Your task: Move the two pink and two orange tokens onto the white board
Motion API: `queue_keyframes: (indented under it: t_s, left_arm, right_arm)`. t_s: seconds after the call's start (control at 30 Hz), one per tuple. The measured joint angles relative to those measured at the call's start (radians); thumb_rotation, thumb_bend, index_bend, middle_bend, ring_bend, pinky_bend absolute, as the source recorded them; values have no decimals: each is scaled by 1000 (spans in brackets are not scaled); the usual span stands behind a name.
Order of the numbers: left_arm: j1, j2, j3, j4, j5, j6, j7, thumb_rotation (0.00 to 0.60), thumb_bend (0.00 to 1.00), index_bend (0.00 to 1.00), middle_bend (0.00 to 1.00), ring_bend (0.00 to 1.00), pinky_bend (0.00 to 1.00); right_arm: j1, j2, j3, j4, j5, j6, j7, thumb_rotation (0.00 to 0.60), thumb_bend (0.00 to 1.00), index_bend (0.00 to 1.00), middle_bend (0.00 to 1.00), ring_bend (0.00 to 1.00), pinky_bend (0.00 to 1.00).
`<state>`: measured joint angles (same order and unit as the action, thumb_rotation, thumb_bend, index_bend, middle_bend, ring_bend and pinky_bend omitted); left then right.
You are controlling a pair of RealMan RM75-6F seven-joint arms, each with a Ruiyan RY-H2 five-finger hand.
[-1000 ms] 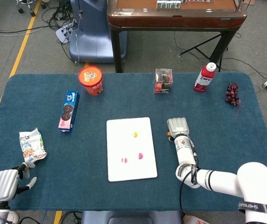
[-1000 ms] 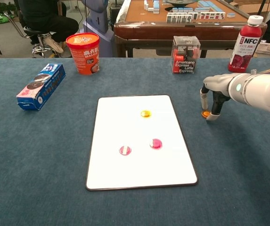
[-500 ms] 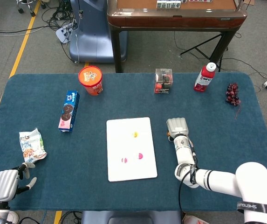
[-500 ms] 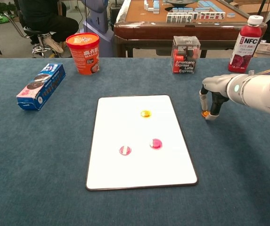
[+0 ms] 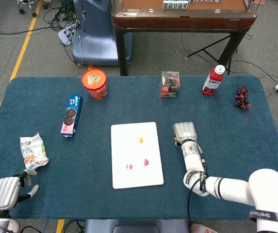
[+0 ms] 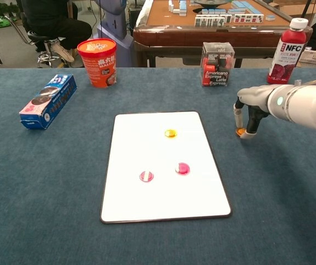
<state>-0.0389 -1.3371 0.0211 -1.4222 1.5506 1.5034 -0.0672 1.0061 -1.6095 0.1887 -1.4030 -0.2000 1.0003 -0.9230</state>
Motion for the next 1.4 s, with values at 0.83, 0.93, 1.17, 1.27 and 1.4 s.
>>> queue_keyframes:
  t_s: [0.83, 0.93, 1.17, 1.27, 1.4]
  left_arm:
    - [-6, 8, -5, -24, 9, 8, 10, 600, 281, 515, 647, 638, 784]
    - [-6, 8, -6, -22, 8, 8, 6, 600, 281, 515, 647, 638, 784]
    - [-3, 9, -5, -16, 7, 11, -5, 600, 281, 515, 647, 638, 784]
    - [0, 10, -4, -11, 5, 12, -11, 600, 281, 515, 647, 638, 784]
    - [3, 9, -3, -6, 4, 14, -18, 600, 281, 515, 647, 638, 784]
  right_arm:
    - [152, 42, 95, -271, -89, 140, -92, 600, 249, 477, 1000, 1000, 1000]
    - [189, 11, 110, -266, -67, 146, -116, 600, 249, 477, 1000, 1000, 1000]
    - [261, -67, 119, -204, -23, 139, -167, 600, 249, 477, 1000, 1000, 1000]
    - [285, -98, 122, -168, -6, 128, -180, 600, 249, 477, 1000, 1000, 1000]
    - [311, -138, 124, -114, 21, 112, -198, 600, 249, 477, 1000, 1000, 1000]
